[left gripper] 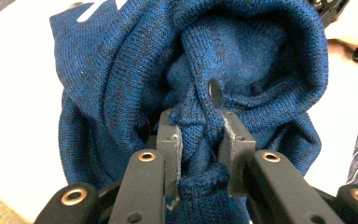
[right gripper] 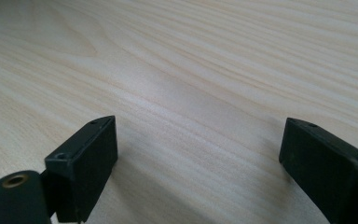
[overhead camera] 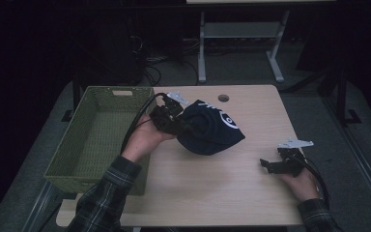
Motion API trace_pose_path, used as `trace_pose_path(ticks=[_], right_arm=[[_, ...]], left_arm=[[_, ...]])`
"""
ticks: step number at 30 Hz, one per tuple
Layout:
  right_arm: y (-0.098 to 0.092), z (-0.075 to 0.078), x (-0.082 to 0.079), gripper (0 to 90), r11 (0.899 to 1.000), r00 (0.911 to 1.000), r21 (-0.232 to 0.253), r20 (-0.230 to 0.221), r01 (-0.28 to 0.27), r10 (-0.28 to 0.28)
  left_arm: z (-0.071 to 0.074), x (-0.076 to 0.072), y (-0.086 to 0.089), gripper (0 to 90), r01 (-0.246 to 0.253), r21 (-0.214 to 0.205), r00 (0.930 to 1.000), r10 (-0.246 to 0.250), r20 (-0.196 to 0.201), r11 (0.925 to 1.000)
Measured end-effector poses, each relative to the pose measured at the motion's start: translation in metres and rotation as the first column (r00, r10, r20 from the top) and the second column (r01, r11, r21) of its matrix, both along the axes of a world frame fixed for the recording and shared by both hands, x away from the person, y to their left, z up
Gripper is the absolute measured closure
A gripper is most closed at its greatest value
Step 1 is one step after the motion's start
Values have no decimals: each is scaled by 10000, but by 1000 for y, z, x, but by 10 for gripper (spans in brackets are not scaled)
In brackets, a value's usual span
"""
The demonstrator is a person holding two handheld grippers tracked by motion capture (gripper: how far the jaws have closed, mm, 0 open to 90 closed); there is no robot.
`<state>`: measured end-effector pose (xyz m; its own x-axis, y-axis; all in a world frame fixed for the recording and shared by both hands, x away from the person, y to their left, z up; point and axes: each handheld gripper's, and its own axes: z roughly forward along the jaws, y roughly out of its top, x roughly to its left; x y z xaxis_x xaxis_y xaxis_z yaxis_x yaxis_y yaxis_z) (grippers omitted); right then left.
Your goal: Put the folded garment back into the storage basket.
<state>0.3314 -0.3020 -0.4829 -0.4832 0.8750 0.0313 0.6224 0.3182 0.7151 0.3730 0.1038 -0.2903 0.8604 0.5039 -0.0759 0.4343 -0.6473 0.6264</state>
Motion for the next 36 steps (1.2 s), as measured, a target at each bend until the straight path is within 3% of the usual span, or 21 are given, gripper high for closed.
trace_pose_path(ticks=[9,22,27,28,30,32,33,36], right_arm=[[0,0,0,109,10000,10000,-1,5,18,-18],[0,0,0,109,10000,10000,-3,10,38,-38],[0,0,0,109,10000,10000,-7,6,51,-51],[0,0,0,109,10000,10000,-3,0,55,-55],[0,0,0,109,10000,10000,-8,7,50,-50],[0,0,0,109,10000,10000,0,-6,59,-59],[0,0,0,109,10000,10000,-3,-5,56,-56],[0,0,0,109,10000,10000,-4,0,57,-57]], left_arm=[[13,1,26,724,-477,109,9987,475,198,9988],[29,-3,77,724,-1645,88,9849,1638,563,9863],[34,-5,105,724,-2308,34,9706,2300,712,9730],[34,-5,105,724,-2308,34,9706,2300,712,9730],[36,-6,121,724,-2650,-22,9613,2644,778,9642],[36,-6,125,724,-2709,-13,9593,2701,819,9626],[36,-7,136,724,-3001,-43,9500,2992,889,9539],[35,-8,154,724,-3453,-113,9342,3448,912,9384]])
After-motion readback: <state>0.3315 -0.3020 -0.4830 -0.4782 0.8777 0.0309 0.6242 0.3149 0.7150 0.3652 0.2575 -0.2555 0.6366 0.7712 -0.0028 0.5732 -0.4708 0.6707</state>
